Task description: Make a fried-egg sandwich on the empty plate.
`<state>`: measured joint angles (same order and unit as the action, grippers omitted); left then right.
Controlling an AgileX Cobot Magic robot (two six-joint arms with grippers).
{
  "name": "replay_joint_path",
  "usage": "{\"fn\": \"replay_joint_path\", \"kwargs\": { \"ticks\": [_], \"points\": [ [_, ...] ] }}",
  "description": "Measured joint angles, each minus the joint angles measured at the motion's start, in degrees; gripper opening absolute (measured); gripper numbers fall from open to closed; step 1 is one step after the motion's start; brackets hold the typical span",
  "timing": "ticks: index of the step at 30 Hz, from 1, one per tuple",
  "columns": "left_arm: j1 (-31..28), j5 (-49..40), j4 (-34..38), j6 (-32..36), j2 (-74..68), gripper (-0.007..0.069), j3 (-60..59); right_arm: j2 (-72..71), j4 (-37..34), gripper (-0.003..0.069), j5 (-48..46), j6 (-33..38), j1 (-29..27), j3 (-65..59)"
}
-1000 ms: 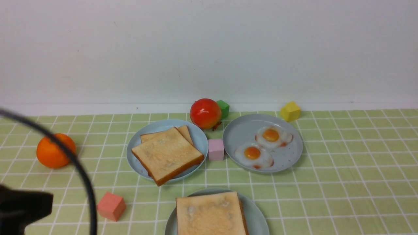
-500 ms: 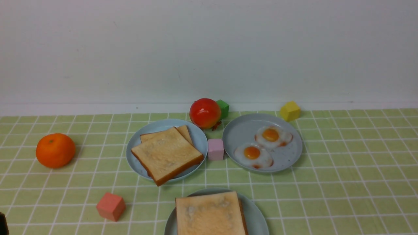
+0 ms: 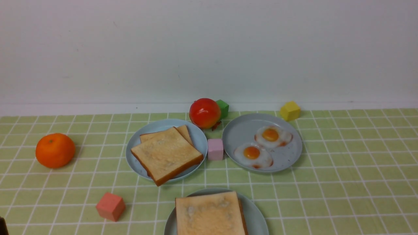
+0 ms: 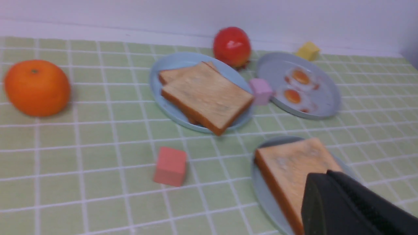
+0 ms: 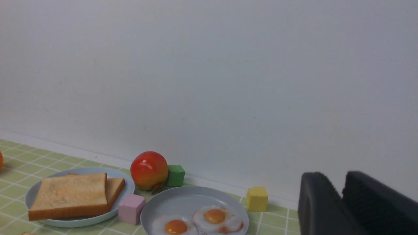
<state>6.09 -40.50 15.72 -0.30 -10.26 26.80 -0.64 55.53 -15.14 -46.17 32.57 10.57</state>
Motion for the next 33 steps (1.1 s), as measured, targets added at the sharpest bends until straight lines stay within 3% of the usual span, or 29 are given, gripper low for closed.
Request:
{"fn": "replay_joint_path", "kwargs": {
  "ticks": [1, 2, 6, 9, 33],
  "points": [
    [0.0, 0.5, 0.0, 0.0, 0.3, -0.0013, -0.5, 0.0, 0.0, 0.015, 0.0, 0.0, 0.0, 0.0],
    [0.0, 4.4, -5.7, -4.7, 3.0, -0.0013, -5.1, 0.0, 0.0, 0.015, 0.0, 0.0, 0.0, 0.0],
    [0.0, 12.1, -16.9, -14.8, 9.8, -0.0013, -17.8, 0.0, 0.0, 0.015, 0.0, 0.0, 0.0, 0.0],
    [0.0, 15.1, -21.0, -18.1, 10.9, -0.0013, -26.0, 0.0, 0.0, 0.015, 0.3, 0.0, 0.0, 0.0],
    [0.0, 17.6, -22.3, -19.5, 10.9, -0.0002, -28.5, 0.0, 0.0, 0.0179, 0.3, 0.0, 0.0, 0.0]
  ]
}}
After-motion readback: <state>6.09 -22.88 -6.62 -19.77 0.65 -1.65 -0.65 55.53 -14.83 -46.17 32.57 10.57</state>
